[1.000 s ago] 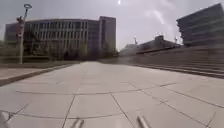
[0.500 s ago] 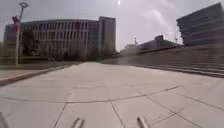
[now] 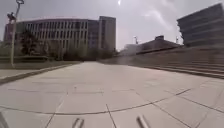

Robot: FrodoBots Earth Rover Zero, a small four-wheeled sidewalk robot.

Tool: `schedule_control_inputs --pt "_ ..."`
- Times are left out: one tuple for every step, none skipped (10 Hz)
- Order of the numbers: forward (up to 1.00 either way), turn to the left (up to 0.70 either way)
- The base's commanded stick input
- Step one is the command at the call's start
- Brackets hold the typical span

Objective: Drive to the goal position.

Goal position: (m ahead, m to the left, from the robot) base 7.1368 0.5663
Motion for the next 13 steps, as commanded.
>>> schedule_control_inputs --pt "0.7 0.0" --pt "0.7 0.0" --pt "0.7 0.0" --pt "0.7 0.0" --pt "0.7 0.07" --pt "0.7 0.27" --pt "0.7 0.27" --pt "0.7 0.27" --pt "0.7 0.27" --pt "0.7 0.26" --pt "0.7 0.14" --pt "0.7 0.02" --pt "0.7 0.0"
